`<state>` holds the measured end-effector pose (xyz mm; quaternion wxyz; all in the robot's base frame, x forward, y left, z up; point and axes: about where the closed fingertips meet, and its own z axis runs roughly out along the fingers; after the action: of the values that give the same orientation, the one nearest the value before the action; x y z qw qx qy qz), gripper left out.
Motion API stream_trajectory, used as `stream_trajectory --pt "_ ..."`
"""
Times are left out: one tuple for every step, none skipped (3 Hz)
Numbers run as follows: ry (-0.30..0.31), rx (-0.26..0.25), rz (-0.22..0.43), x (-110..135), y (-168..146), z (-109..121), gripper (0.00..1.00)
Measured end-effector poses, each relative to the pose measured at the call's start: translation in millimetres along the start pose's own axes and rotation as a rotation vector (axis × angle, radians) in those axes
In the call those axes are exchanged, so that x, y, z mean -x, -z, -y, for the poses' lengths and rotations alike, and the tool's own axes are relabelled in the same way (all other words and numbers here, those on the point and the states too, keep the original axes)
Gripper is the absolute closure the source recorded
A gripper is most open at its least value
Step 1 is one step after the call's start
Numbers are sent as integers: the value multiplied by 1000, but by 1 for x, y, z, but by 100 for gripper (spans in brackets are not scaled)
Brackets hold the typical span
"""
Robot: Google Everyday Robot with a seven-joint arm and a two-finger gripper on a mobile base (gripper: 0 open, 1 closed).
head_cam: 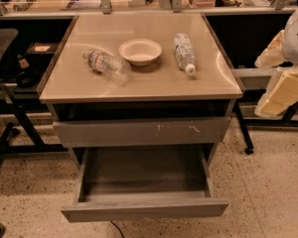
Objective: Close middle drawer
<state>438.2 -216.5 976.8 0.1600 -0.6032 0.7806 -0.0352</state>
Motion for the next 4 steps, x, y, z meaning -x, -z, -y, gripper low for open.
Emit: stream_trajectory --pt "0 0 0 0 0 0 57" --pt "0 0 0 0 0 0 81" --pt "-6 -3 -3 -3 1 -1 100" --pt "-30 13 -34 -20 -13 -21 100"
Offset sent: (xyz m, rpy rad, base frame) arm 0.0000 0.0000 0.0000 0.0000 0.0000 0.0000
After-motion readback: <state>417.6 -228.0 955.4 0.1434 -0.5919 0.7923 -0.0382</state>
